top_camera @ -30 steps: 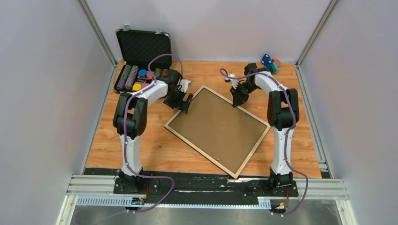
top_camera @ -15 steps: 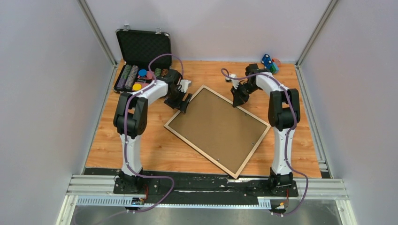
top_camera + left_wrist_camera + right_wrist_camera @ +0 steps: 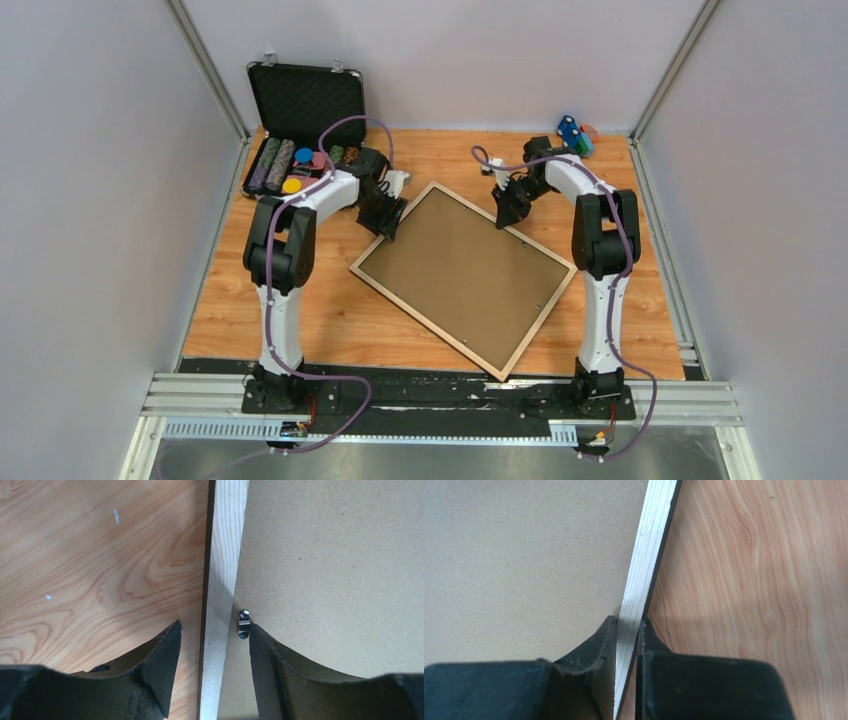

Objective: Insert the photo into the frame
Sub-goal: Adjust the photo frame at the center of the board, then install the photo frame at the center of the board.

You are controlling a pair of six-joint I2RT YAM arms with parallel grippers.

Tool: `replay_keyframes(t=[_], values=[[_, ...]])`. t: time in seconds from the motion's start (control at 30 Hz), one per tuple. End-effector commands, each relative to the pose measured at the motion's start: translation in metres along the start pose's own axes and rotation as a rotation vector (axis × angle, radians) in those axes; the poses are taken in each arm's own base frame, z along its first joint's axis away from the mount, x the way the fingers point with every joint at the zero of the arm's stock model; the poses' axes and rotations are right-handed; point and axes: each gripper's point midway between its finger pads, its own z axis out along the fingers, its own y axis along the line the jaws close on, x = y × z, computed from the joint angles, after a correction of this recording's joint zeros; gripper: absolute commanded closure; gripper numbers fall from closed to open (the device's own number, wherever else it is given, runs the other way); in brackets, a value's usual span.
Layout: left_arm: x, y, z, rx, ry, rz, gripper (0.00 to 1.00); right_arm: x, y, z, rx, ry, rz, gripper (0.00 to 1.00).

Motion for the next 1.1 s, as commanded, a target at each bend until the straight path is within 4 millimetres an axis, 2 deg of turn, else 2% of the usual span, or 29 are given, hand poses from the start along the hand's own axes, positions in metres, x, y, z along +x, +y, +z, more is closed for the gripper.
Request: replay_keyframes(t=[0.0,0.47,0.63,0.93,1.07], values=[[-0.003,0.011,0.015,-0.04,0.002,0.042,0.43,0.036,0.002,0.016,-0.028,0.096,-0.023,1.0],[-0.001,0.026,0.016,-0.105,-0.005,0.125,0.62,0.039,0.003,0.013,-0.018,0.107,-0.023,1.0],[0.002,0.026,0.018,-0.099,0.004,0.156,0.66,0.039,0.002,0.013,-0.013,0.111,-0.023,1.0],[-0.002,0.028,0.019,-0.097,-0.007,0.212,0.87,0.043,0.003,0.015,-0.017,0.12,-0.017,1.0],[0.005,0.029,0.025,-0.083,0.032,0.258,0.97,0.044,0.002,0.015,-0.012,0.124,-0.022,1.0]])
